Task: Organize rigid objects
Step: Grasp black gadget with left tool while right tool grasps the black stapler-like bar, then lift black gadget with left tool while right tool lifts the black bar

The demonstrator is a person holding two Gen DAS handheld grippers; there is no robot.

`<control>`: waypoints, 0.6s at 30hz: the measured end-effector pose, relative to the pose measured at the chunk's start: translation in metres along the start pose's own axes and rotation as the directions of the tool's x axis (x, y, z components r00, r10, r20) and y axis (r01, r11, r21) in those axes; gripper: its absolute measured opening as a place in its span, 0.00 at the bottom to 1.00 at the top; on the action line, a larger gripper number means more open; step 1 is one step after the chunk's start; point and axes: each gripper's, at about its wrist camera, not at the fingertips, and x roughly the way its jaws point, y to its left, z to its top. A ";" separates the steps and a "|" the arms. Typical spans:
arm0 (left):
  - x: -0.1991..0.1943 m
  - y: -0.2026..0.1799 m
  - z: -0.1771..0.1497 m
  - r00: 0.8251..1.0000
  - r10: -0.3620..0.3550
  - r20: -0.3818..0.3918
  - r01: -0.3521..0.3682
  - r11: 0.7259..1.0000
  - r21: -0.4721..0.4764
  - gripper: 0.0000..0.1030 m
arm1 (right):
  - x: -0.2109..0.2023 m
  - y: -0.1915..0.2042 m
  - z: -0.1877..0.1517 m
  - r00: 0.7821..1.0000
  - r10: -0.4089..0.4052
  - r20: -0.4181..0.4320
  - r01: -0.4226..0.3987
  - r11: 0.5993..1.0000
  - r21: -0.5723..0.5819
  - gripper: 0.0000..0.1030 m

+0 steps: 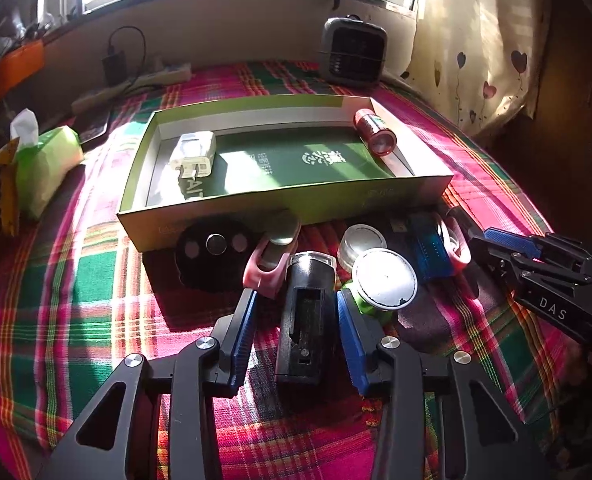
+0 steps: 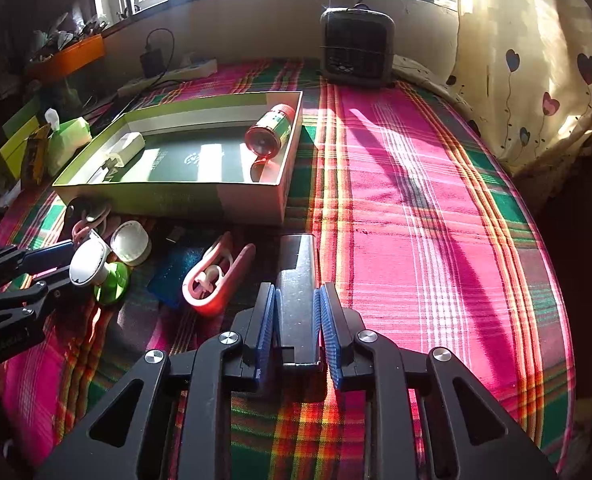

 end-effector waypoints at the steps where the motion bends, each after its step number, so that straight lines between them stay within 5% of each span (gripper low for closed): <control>1: 0.000 0.000 0.000 1.000 -0.001 0.000 0.001 1.000 -0.001 0.36 | 0.000 0.000 0.000 1.000 0.000 0.000 0.000 1.000 0.000 0.24; 4: -0.002 0.000 -0.001 1.000 -0.009 0.000 0.009 1.000 -0.005 0.28 | 0.000 0.000 0.000 1.000 0.000 0.000 0.000 1.000 0.000 0.24; 18: -0.007 0.002 -0.004 1.000 -0.022 0.011 0.022 1.000 -0.020 0.25 | -0.004 -0.001 -0.003 1.000 -0.010 0.004 0.010 1.000 0.009 0.24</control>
